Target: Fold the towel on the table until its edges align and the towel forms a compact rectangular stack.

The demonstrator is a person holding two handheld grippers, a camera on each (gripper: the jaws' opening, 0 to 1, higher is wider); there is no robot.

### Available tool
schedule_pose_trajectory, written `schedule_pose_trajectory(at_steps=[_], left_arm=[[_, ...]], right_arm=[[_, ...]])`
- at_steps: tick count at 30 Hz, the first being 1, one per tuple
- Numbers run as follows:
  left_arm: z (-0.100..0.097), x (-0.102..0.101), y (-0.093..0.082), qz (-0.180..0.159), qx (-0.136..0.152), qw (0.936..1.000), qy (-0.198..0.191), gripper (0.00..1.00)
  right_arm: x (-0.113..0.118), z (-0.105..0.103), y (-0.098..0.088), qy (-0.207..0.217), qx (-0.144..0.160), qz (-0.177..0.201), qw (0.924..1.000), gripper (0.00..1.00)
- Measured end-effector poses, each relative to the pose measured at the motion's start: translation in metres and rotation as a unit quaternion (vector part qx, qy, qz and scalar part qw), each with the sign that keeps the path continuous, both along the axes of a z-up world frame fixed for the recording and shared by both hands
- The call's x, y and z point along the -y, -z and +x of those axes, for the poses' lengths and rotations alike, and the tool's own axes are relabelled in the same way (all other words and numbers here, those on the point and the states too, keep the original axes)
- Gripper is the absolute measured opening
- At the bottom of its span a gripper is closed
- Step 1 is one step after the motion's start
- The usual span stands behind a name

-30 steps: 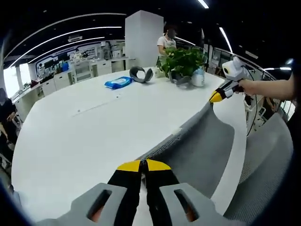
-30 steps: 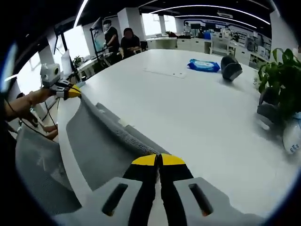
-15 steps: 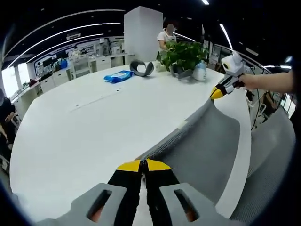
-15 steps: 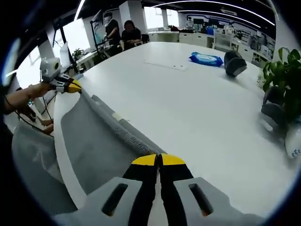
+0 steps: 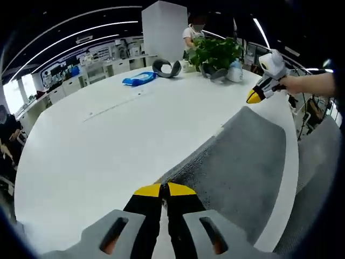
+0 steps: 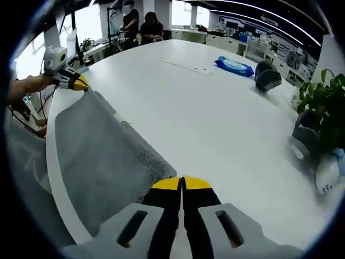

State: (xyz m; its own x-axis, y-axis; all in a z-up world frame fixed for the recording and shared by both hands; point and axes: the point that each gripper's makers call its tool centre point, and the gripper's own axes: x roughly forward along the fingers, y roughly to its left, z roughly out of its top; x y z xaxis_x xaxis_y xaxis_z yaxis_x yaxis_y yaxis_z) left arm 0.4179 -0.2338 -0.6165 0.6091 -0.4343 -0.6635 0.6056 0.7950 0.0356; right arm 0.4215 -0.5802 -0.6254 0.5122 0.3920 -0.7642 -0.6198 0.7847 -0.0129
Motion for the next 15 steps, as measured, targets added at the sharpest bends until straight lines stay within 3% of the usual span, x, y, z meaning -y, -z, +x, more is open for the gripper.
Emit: schedule_pose_trajectory(at_steps=[2, 11, 13, 15], left_arm=[[0.0, 0.0, 0.001, 0.002, 0.0, 1.0, 0.003, 0.03], [0.002, 0.002, 0.011, 0.03, 0.003, 0.9994, 0.016, 0.04], [0.004, -0.002, 0.013, 0.041, 0.007, 0.9991, 0.007, 0.08], [0.005, -0.004, 0.01, 0.031, 0.007, 0.9995, -0.01, 0.12]], right_arm=[[-0.001, -0.001, 0.001, 0.011, -0.003, 0.017, 0.9998, 0.0], [-0.011, -0.013, 0.012, 0.008, -0.012, 0.027, 0.9995, 0.0], [-0.011, -0.016, 0.014, 0.004, -0.013, 0.025, 0.9996, 0.0], [-0.011, -0.02, 0.017, 0.002, -0.017, 0.022, 0.9996, 0.0]])
